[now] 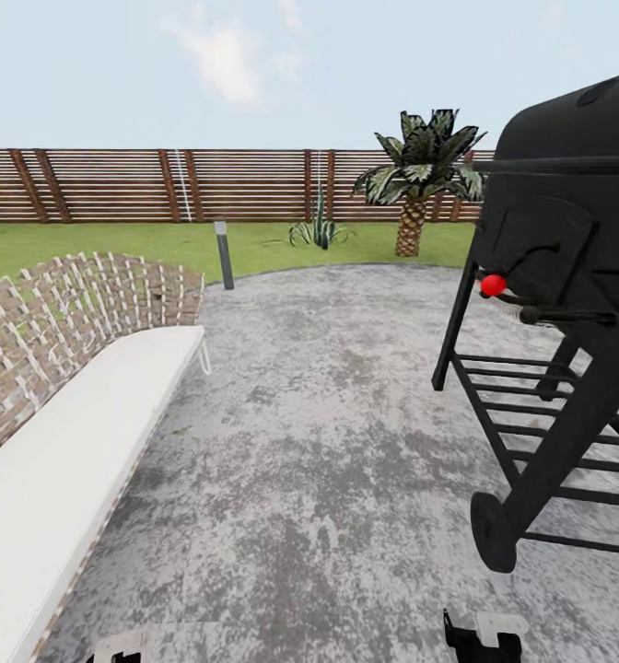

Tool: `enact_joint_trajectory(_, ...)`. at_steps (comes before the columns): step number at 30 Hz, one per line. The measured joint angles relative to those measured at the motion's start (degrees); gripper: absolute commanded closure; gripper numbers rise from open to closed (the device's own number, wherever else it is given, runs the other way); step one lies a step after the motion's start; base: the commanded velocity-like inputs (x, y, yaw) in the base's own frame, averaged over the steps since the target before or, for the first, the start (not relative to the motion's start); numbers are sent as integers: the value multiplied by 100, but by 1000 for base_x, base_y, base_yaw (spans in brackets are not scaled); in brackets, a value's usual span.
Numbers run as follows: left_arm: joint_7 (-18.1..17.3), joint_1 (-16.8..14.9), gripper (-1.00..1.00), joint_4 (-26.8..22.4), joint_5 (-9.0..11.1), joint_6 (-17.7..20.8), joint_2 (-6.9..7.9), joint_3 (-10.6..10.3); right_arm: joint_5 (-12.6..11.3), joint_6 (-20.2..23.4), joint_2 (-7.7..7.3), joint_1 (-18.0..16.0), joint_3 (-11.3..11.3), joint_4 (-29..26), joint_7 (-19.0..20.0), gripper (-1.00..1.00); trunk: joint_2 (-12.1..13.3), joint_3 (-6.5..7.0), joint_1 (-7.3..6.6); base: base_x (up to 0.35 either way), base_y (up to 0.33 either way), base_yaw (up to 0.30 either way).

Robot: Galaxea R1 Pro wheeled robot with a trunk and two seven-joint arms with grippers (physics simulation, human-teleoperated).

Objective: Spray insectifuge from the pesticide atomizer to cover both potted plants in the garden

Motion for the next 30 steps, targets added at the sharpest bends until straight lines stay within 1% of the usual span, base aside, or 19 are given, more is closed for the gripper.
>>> enact_joint_trajectory(22,-1,0,100,0,-1,1,-2,0,0,0,0,0,0,-1,0,-100,0,0,0,339,5,0)
enact_joint_trajectory(30,-1,0,100,0,-1,1,-4,0,0,-1,0,0,0,-8,0,-100,0,0,0,339,52,0)
